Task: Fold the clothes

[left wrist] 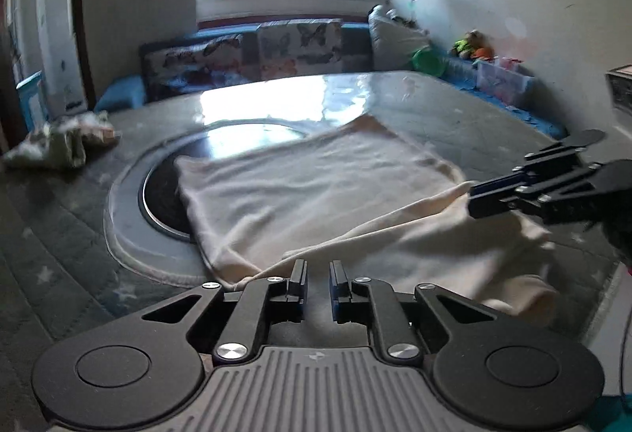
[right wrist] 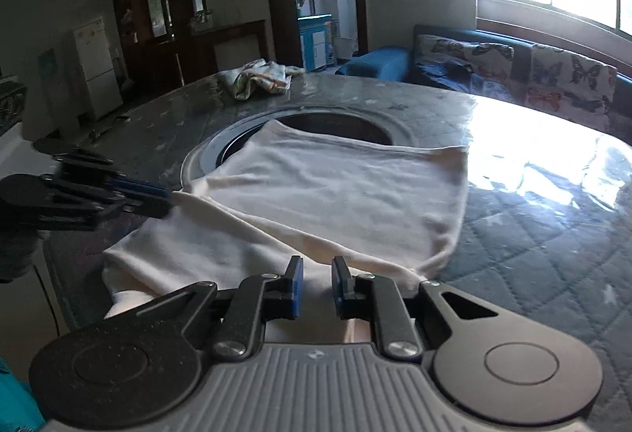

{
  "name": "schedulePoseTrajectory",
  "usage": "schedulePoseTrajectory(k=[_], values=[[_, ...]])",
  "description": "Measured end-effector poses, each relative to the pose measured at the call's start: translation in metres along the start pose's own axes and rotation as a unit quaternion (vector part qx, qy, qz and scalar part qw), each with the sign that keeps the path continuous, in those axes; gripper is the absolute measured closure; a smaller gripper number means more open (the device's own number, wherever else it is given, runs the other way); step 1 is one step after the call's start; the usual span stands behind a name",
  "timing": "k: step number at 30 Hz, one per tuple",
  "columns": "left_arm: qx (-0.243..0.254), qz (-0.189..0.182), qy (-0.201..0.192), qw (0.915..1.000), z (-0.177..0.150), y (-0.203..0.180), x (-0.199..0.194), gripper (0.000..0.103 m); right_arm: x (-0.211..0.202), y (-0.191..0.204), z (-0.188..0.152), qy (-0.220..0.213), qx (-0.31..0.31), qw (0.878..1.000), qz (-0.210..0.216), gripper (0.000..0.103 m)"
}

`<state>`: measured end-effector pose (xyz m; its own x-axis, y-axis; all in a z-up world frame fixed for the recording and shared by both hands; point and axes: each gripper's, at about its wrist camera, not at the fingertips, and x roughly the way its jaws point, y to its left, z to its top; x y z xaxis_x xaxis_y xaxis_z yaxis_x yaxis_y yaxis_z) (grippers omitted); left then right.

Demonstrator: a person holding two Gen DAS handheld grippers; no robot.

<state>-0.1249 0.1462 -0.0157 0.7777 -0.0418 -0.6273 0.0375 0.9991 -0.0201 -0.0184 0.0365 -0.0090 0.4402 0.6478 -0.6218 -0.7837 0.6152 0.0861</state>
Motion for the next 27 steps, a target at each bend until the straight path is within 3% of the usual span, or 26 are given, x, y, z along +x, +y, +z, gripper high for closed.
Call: schedulePoseTrajectory(k=[6, 13, 18, 23, 27], values=[[-0.021, 0.002, 0.005, 0.9998, -0.006, 0.013, 0.005, 0.087, 0.011, -0.013, -0.008, 0.025, 0.001, 0.999, -0.031, 0.088], [0.006, 0.003, -0.008, 0.9999, -0.003, -0.004, 0.004, 0.062, 0.004, 0.004, -0.001, 0.001, -0.034, 0.999, -0.022, 0.088], [0.024, 0.009, -0.002, 0.9997, -0.007, -0.01, 0.005, 0.057, 0.025, 0.007, -0.004, 0.016, -0.053, 0.998, -0.017, 0.088], [0.024, 0.009, -0.003, 0.9997, -0.01, -0.01, 0.0, 0.048, 0.017, 0.006, -0.002, 0.012, -0.053, 0.998, -0.038, 0.088], [0.034, 0.0, -0.005, 0.9994, -0.011, -0.016, -0.005, 0.046, 0.014, 0.013, -0.008, 0.022, -0.074, 0.997, -0.022, 0.088]])
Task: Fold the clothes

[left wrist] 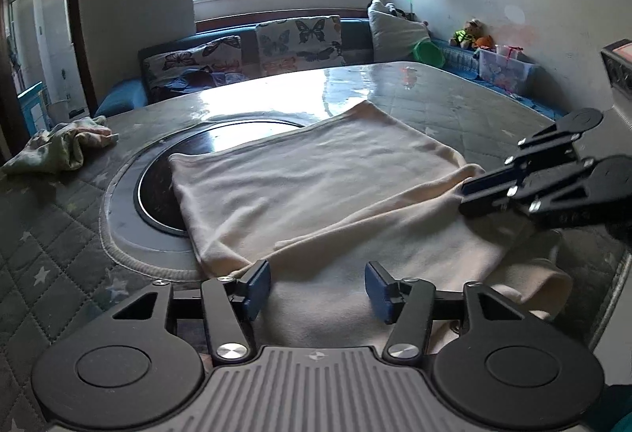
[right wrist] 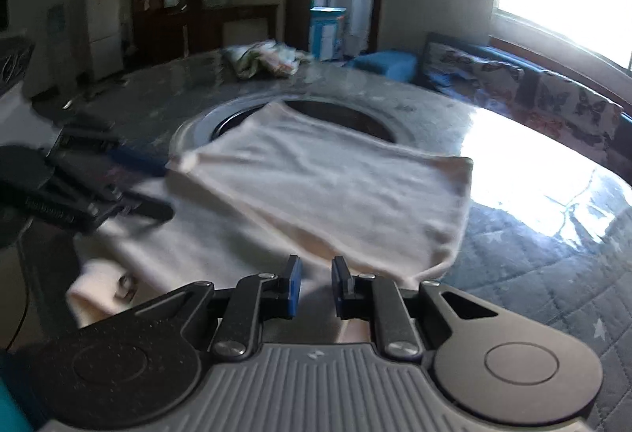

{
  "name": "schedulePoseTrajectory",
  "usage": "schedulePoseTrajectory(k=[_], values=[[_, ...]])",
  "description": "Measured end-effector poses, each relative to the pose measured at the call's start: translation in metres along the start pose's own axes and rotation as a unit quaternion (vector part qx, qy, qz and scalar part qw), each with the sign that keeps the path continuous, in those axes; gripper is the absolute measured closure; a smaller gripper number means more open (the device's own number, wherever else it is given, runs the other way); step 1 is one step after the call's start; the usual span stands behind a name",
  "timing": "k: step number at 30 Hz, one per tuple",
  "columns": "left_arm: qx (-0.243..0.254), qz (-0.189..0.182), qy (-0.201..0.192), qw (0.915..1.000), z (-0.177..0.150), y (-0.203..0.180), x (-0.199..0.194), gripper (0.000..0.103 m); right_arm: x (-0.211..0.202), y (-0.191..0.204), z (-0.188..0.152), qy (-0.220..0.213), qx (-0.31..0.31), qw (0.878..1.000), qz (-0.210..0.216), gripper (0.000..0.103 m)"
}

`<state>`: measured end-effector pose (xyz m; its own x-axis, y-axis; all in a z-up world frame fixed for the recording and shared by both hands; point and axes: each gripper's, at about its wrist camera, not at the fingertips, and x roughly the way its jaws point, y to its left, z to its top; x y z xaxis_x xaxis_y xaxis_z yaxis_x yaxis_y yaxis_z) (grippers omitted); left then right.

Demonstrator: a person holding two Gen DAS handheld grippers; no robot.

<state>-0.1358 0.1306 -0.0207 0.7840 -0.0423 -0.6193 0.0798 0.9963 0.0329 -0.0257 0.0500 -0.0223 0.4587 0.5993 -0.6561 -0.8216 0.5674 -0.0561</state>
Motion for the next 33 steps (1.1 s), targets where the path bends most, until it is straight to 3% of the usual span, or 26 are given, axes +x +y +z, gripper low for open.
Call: schedulePoseTrajectory(k=[4, 10, 15, 18, 22, 24, 26, 29, 31, 33], values=[[0.027, -0.025, -0.003, 0.9993, -0.003, -0.009, -0.017, 0.046, -0.005, 0.0, -0.002, 0.004, -0.008, 1.0, 0.0, 0.088], [0.078, -0.064, 0.004, 0.9949, -0.016, -0.029, -0.047, 0.042, -0.018, 0.011, -0.007, 0.016, -0.044, 0.998, 0.044, 0.087], [0.131, -0.071, 0.01, 0.9888, -0.031, -0.044, -0.06, 0.041, -0.022, 0.01, -0.013, 0.019, -0.039, 0.998, 0.043, 0.087], [0.17, -0.068, 0.004, 0.9831, -0.038, -0.055, -0.059, 0.041, -0.029, 0.011, -0.012, 0.017, -0.042, 0.998, 0.042, 0.078], [0.192, -0.063, -0.005, 0.9793, -0.041, -0.067, -0.048, 0.041, -0.038, 0.014, -0.014, 0.02, -0.058, 0.997, 0.04, 0.076], [0.198, -0.056, -0.008, 0.9786, -0.043, -0.071, -0.043, 0.047, -0.043, 0.017, -0.016, 0.022, -0.07, 0.997, 0.04, 0.071], [0.194, -0.052, -0.011, 0.9795, -0.042, -0.072, -0.039, 0.069, -0.049, 0.02, -0.018, 0.024, -0.085, 0.995, 0.042, 0.067], [0.182, -0.054, -0.02, 0.9816, -0.035, -0.069, -0.041, 0.085, -0.058, 0.024, -0.02, 0.025, -0.11, 0.993, 0.045, 0.063], [0.168, -0.057, -0.025, 0.9839, -0.026, -0.063, -0.042, 0.088, -0.064, 0.028, -0.023, 0.024, -0.129, 0.99, 0.046, 0.049], [0.151, -0.058, -0.031, 0.9864, -0.016, -0.055, -0.042, 0.089, -0.068, 0.031, -0.026, 0.02, -0.151, 0.987, 0.049, 0.047]])
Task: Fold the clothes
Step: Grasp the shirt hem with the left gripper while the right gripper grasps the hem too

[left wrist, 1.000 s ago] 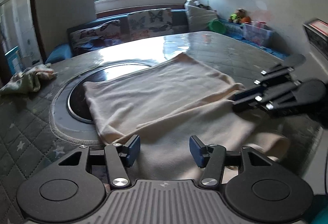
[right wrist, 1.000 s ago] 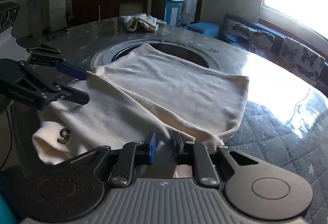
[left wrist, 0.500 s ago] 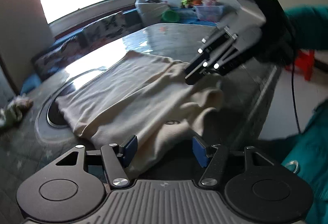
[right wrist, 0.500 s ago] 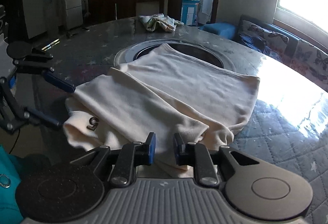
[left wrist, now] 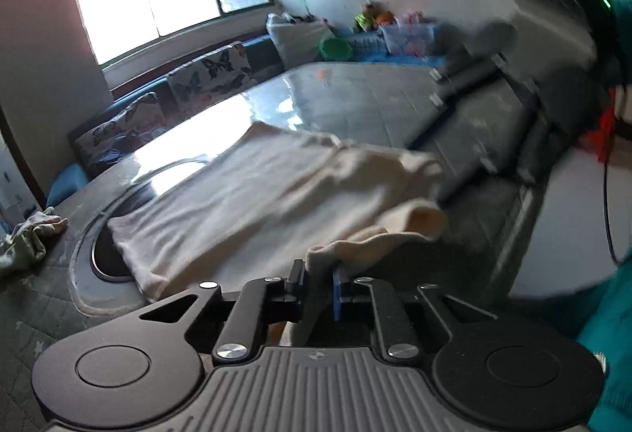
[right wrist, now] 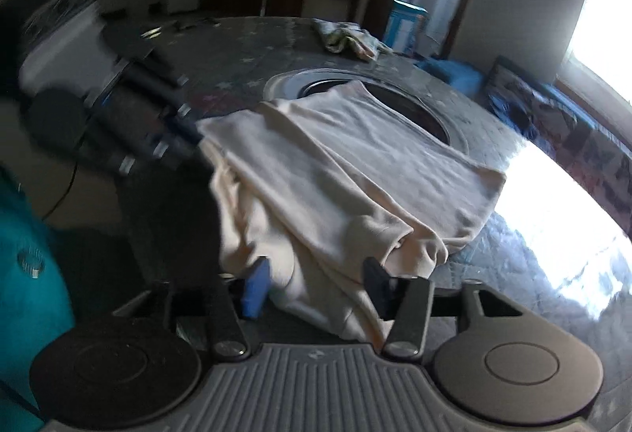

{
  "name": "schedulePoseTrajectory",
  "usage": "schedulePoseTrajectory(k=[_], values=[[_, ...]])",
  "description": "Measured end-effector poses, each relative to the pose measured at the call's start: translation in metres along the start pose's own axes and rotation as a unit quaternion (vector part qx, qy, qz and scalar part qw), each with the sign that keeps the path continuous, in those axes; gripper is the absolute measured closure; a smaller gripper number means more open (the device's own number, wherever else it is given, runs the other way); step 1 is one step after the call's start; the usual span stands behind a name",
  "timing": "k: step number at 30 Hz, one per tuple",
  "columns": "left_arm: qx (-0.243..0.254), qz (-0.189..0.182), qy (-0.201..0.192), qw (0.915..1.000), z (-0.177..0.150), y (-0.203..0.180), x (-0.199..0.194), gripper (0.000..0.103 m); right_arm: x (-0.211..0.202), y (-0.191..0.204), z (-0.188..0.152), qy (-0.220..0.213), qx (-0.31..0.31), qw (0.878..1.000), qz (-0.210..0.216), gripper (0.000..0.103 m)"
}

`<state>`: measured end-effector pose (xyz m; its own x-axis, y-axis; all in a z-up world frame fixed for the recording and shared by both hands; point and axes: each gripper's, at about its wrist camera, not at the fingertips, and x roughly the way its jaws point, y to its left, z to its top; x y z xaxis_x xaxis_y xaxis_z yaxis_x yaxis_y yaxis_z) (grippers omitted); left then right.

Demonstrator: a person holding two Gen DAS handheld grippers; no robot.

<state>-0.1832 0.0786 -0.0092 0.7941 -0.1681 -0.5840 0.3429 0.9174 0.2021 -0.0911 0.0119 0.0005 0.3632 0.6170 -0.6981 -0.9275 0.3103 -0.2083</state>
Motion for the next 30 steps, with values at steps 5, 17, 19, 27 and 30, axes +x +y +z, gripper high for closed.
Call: schedulePoseTrajectory(k=[5, 17, 19, 27, 30], values=[[-0.046, 0.002, -0.007, 0.9989, 0.014, 0.025, 0.008, 0.089, 0.003, 0.011, -0.001, -0.028, -0.044, 0.999, -0.002, 0.041], [-0.05, -0.004, 0.002, 0.9987, -0.001, 0.027, 0.008, 0.068, 0.042, -0.019, 0.007, -0.027, 0.06, 0.997, 0.041, 0.082], [-0.039, 0.001, 0.003, 0.9993, -0.006, 0.022, 0.006, 0.058, 0.041, -0.028, 0.009, -0.028, 0.087, 0.994, 0.053, 0.084], [0.011, 0.025, 0.016, 0.9995, -0.024, 0.006, 0.003, 0.051, 0.039, -0.043, 0.018, -0.026, 0.135, 0.988, 0.068, 0.087], [0.019, 0.036, 0.024, 0.9989, -0.027, 0.007, 0.007, 0.051, 0.037, -0.045, 0.02, -0.028, 0.142, 0.987, 0.068, 0.088]])
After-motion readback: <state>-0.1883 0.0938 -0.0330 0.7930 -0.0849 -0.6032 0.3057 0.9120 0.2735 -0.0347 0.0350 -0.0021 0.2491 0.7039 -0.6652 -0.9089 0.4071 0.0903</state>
